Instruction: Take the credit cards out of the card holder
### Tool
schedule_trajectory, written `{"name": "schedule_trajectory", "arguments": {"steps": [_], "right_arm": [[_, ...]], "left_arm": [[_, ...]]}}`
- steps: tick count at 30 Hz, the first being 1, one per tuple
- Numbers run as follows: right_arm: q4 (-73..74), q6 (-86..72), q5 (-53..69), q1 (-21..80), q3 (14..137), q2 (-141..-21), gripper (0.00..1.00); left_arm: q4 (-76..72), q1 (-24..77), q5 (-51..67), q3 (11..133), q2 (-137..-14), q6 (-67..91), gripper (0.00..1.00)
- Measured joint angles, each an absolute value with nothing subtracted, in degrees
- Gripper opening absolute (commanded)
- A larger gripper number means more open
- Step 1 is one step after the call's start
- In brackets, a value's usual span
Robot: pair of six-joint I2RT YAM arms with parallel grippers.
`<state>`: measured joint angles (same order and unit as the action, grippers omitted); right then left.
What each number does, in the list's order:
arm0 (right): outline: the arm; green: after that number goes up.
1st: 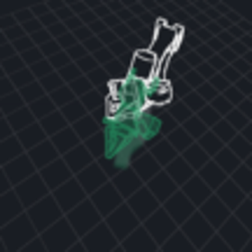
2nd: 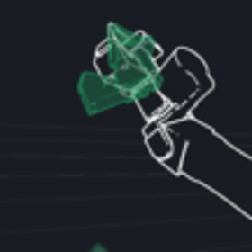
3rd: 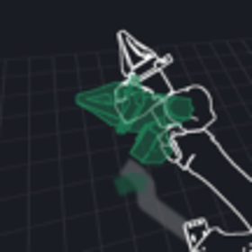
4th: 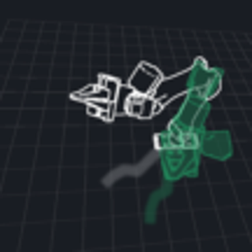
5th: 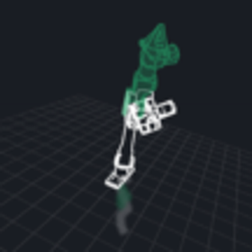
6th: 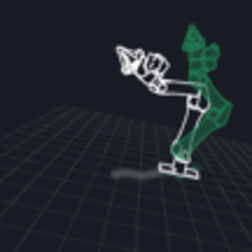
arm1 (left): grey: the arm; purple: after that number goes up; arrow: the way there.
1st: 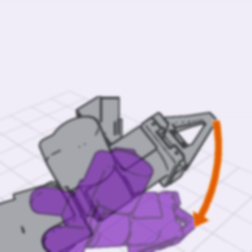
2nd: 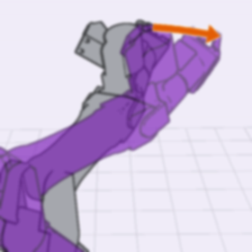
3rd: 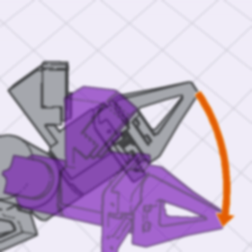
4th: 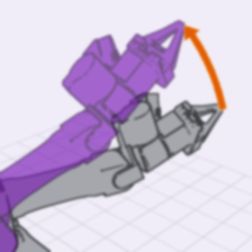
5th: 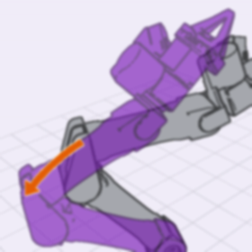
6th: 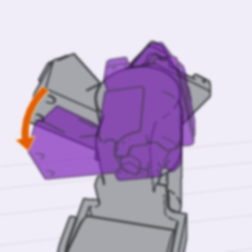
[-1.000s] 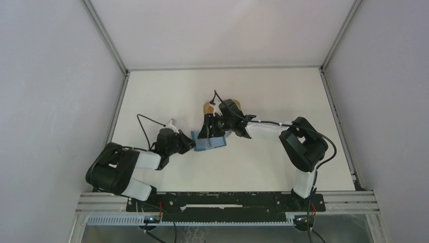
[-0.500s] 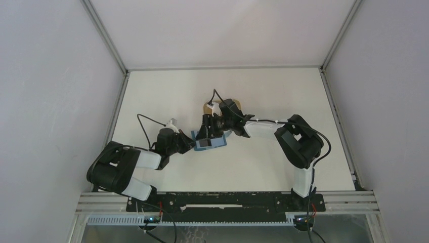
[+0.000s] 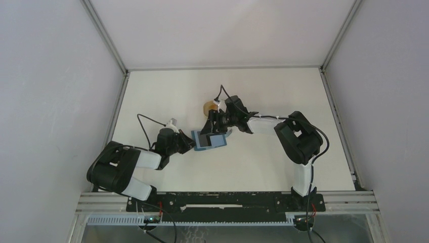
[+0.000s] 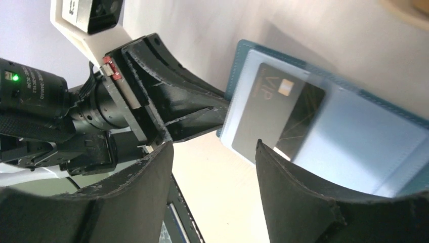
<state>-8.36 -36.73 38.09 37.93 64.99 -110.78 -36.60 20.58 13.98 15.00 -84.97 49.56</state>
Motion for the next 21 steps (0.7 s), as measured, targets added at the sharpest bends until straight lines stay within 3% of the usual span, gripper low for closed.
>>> {"name": "schedule_trajectory", "arguments": {"steps": [21], "right_arm": [[-8.43,-36.4,36.32,36.53,65.1,-116.14,0.7]], "left_arm": [[-36.49,20.62,13.89,15.0,-84.9,49.54,0.0]]}}
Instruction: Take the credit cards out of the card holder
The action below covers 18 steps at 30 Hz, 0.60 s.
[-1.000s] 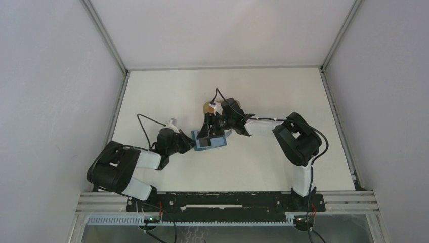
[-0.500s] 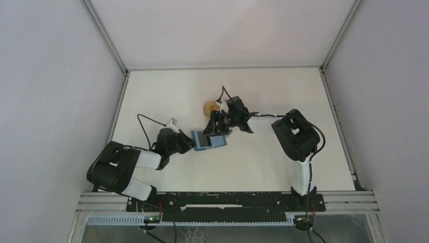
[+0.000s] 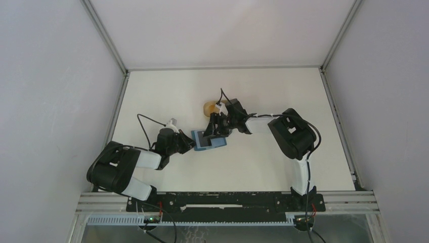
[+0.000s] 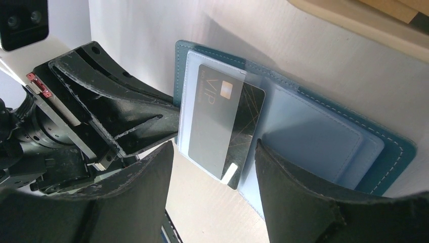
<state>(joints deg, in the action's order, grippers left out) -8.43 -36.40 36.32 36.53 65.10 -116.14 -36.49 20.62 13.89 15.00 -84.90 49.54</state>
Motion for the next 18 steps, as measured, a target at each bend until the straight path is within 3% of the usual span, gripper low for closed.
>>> {"name": "schedule_trajectory", "arguments": {"steps": [11,18], "right_arm": [[-12.84,-39.99,39.64,36.38,64.12,-117.58,0.69],[-18.92,-45.39,43.99,35.81,60.58,-118.02,0.61]], "left_arm": [[-36.23,20.62,13.89,15.09,-84.84,49.54,0.0],[-36.05,20.62,13.87,15.09,-84.73,49.54,0.0]]}}
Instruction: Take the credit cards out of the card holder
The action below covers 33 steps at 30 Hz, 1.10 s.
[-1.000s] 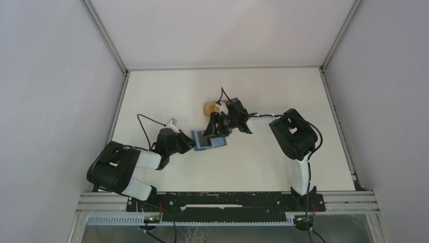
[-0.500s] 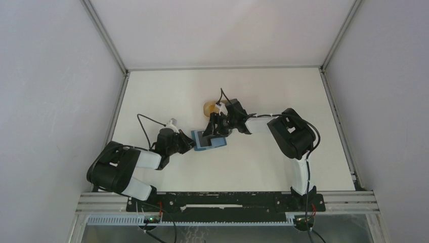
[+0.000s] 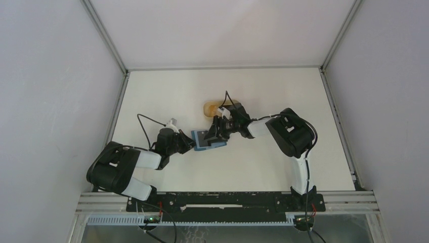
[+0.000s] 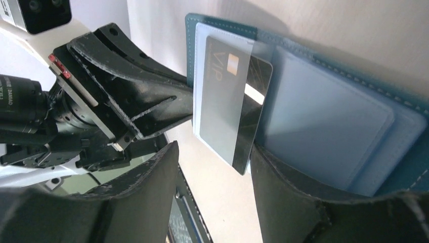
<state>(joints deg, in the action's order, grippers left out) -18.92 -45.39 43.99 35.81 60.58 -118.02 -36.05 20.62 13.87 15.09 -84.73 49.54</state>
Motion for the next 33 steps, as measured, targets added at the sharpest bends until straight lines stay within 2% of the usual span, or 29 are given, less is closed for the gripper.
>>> {"name": "schedule_trajectory", "arguments": {"steps": [10,22,33], "right_arm": [[-25.71,-50.15,46.76,35.59,58.04,-118.02,0.49],[-31.94,-53.67,47.31,35.33,58.02,-118.8,0.55],[-36.21,-56.51,47.35,35.35,58.02,-121.56,0.55]], "left_arm": [[-35.97,20.67,13.8,15.07,-84.64,49.54,0.0],[-35.92,20.69,13.67,15.07,-84.6,49.56,0.0],[-35.94,20.73,13.65,15.07,-84.6,49.56,0.0]]}}
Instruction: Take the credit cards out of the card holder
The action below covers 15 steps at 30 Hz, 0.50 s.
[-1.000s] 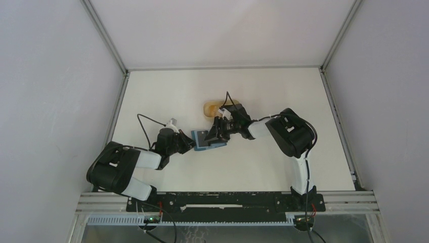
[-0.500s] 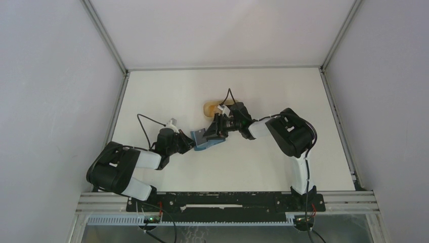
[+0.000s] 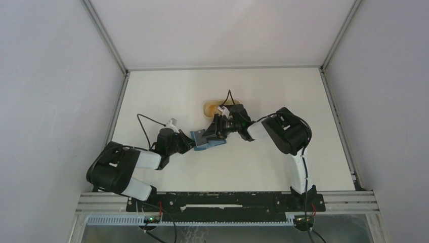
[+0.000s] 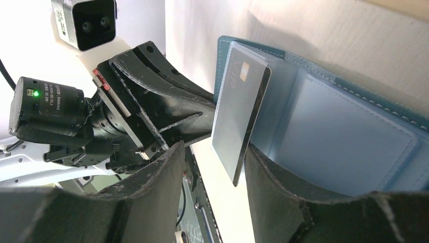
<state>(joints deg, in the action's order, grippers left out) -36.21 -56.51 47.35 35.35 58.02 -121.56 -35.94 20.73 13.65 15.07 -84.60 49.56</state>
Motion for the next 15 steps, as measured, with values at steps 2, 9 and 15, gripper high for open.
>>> {"name": "schedule_trajectory", "arguments": {"steps": [2,9,15], "right_arm": [[-36.97,-57.04,47.35,35.38,58.02,-121.86,0.55],[-40.53,-59.46,47.75,35.42,58.02,-122.58,0.55],[-41.78,-60.25,47.77,35.68,58.13,-123.28,0.55]], "left_arm": [[-35.94,20.73,13.65,15.07,-84.62,49.56,0.0],[-35.97,20.78,13.61,15.07,-84.62,49.56,0.0],[-35.97,20.8,13.58,15.07,-84.62,49.56,0.0]]}}
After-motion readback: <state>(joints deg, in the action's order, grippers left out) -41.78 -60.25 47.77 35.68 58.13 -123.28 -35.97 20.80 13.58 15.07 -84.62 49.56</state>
